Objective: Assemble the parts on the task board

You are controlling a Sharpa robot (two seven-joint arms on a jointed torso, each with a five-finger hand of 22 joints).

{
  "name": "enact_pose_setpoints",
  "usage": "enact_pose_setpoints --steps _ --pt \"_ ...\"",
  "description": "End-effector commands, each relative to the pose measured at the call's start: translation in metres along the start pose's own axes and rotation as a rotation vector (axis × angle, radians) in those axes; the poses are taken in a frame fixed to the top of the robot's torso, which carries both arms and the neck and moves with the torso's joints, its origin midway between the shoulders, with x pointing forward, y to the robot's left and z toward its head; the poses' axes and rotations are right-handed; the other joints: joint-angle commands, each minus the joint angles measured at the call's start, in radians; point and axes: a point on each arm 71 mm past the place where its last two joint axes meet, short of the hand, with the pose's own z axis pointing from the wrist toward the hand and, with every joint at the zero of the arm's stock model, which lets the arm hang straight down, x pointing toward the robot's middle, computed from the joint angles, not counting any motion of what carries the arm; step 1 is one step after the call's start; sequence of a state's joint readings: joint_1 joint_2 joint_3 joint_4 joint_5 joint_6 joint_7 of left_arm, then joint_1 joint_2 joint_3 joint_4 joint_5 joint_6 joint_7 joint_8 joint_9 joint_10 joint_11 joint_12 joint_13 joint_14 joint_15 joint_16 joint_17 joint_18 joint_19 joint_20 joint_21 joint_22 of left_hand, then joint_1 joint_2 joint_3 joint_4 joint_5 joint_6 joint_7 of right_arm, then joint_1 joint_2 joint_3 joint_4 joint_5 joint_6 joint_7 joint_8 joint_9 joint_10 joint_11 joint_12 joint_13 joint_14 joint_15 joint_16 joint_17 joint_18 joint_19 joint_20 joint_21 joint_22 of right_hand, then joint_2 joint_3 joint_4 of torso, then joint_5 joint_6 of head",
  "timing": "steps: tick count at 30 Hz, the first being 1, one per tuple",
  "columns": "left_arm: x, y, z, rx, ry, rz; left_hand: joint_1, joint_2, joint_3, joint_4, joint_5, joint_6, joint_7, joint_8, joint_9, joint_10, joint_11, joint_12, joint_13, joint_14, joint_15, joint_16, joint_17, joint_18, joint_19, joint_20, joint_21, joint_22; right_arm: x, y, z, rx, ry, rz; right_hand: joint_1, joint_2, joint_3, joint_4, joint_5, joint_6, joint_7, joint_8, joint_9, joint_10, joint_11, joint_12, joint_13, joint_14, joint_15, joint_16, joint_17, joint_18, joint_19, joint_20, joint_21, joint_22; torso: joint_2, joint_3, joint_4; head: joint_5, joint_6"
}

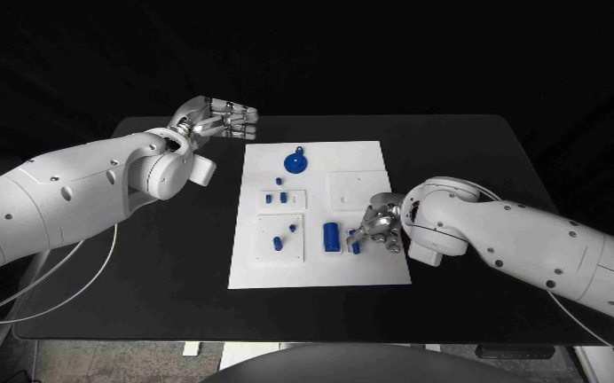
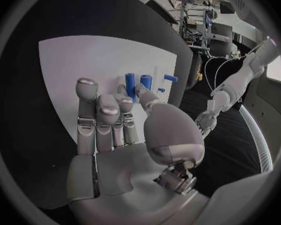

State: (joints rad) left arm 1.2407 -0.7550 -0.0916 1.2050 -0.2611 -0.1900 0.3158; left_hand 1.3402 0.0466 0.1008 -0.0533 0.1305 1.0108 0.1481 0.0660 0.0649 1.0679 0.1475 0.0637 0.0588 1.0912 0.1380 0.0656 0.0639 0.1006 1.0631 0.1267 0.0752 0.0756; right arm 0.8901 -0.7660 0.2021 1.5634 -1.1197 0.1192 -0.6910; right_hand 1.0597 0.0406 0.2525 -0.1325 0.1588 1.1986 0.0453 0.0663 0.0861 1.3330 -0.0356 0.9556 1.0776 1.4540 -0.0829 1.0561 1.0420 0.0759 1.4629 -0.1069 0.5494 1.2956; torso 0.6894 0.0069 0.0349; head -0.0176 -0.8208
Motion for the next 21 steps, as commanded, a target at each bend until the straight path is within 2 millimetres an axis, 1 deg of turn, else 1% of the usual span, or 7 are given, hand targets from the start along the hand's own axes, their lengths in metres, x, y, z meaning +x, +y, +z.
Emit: enact_pose_setpoints --steps 1,21 --pt "0.0028 -0.0011 0.0005 0.008 0.018 -0.009 -0.003 0.007 0.001 0.006 -0.002 -0.007 0.002 -0.004 0.000 -0.007 0.001 -0.002 -0.001 0.000 0.006 -0.004 0.000 -0.004 0.000 0.005 0.000 -0.001 -0.0008 -0.0002 0.0016 0.008 -0.021 -0.008 0.006 0.003 -0.007 0.000 0.002 0.004 0.000 -0.003 -0.001 0.004 0.000 -0.004 0.000 0.000 -0.003 -0.003 0.000 -0.019 0.049 -0.001 -0.004 -0.001 0.000 -0.0003 0.0006 0.000 0.000" --pt "0.0021 -0.0005 0.0001 0.003 0.021 -0.010 -0.005 0.007 0.001 0.010 -0.003 -0.009 0.002 -0.004 0.000 -0.007 0.001 -0.002 -0.001 0.000 0.006 -0.004 0.000 -0.004 0.000 0.005 0.000 -0.002 0.0000 -0.0019 0.0072 0.021 -0.021 -0.020 0.005 0.003 -0.010 0.001 0.001 0.003 0.001 -0.003 -0.002 0.003 0.000 -0.004 0.000 0.000 -0.003 -0.003 0.001 -0.019 0.049 -0.002 -0.004 -0.001 0.000 -0.0012 0.0006 0.005 -0.004"
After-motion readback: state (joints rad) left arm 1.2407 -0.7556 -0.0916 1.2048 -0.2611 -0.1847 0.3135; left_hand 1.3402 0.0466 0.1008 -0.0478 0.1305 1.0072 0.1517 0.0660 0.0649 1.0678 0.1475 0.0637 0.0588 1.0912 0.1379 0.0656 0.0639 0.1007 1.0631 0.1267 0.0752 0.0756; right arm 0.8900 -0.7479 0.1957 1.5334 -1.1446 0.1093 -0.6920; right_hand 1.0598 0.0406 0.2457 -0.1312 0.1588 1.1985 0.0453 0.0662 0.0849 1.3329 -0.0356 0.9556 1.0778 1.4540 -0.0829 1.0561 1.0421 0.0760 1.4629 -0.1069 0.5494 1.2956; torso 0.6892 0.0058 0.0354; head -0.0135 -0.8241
